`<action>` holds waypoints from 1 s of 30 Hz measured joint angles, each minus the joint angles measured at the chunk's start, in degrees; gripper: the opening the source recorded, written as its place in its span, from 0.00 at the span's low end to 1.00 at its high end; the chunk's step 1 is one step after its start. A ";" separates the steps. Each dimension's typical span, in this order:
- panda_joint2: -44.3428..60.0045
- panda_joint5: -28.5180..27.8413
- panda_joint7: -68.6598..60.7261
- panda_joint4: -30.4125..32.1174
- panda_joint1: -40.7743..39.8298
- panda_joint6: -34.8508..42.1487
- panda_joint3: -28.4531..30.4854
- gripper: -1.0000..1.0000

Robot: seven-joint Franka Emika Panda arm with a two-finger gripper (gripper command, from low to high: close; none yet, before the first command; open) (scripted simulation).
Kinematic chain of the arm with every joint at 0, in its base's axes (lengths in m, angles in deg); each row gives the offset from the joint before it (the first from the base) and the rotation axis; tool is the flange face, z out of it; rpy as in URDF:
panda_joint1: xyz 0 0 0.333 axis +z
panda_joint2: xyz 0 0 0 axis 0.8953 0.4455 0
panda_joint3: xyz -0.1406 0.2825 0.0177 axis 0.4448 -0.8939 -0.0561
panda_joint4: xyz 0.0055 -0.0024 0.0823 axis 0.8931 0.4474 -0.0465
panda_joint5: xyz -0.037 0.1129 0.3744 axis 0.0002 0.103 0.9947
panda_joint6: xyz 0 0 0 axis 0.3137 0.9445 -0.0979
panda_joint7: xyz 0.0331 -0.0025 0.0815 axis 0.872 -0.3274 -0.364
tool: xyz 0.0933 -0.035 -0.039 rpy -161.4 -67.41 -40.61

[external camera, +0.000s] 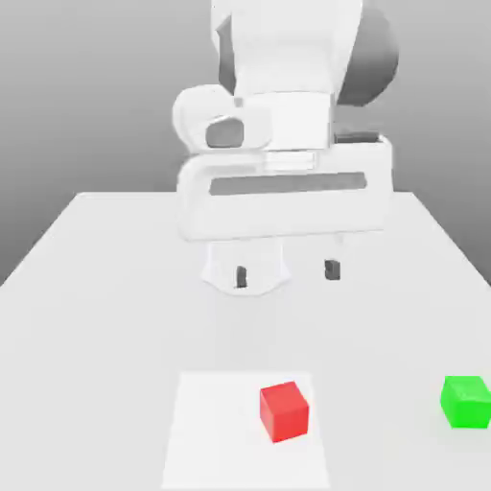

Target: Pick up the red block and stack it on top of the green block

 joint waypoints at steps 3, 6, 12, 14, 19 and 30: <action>6.23 -0.22 -1.45 2.94 0.71 -3.36 -0.38 0.50; 12.45 -0.77 -2.38 5.24 1.10 -7.07 -0.58 0.50; 24.47 -1.10 -2.40 4.11 1.32 -17.00 -0.31 0.00; 24.47 -1.12 -2.38 4.11 1.32 -17.00 -0.31 0.00; 24.66 -1.28 -2.25 4.09 1.25 -17.14 -0.37 0.00; 14.76 -2.82 -7.09 -1.90 12.04 -1.07 -8.68 0.00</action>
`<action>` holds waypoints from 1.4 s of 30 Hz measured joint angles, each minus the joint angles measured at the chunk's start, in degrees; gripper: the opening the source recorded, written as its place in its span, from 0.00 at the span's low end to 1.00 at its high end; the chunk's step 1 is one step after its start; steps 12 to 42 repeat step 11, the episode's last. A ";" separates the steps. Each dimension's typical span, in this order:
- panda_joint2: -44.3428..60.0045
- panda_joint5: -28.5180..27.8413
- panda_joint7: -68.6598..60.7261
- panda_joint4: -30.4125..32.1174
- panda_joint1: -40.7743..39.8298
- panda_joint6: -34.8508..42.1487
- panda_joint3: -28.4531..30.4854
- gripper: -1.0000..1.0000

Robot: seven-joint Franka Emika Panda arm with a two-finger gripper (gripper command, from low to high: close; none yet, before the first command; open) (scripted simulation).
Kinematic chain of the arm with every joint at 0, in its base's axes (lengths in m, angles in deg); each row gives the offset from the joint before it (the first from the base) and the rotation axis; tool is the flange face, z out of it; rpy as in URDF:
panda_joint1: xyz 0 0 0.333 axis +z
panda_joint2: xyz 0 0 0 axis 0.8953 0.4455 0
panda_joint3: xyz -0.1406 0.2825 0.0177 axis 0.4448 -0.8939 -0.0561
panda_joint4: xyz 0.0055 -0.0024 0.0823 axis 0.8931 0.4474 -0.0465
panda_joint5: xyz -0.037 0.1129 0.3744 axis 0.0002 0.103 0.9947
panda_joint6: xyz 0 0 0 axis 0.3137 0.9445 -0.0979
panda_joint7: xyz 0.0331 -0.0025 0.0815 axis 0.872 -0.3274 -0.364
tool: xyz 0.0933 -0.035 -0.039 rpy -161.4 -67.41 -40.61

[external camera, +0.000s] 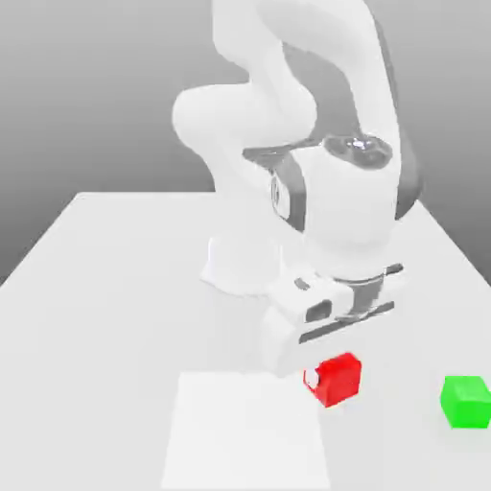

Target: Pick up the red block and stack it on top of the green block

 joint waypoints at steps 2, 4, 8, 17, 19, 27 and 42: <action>0.81 -0.73 -1.79 -3.00 3.49 2.26 -3.23 0.00; 3.57 -2.38 -2.55 -5.70 6.20 2.31 -5.13 0.00; 11.00 -6.65 -0.15 -7.04 8.67 -3.53 -3.60 1.00; 11.00 -6.64 -0.15 -7.04 8.67 -3.53 -3.60 1.00; 11.00 -6.64 -0.15 -7.04 8.67 -3.53 -3.60 1.00; 11.00 -6.64 -0.15 -7.04 8.67 -3.53 -3.60 1.00; 11.00 -6.64 -0.15 -7.04 8.67 -3.53 -3.60 1.00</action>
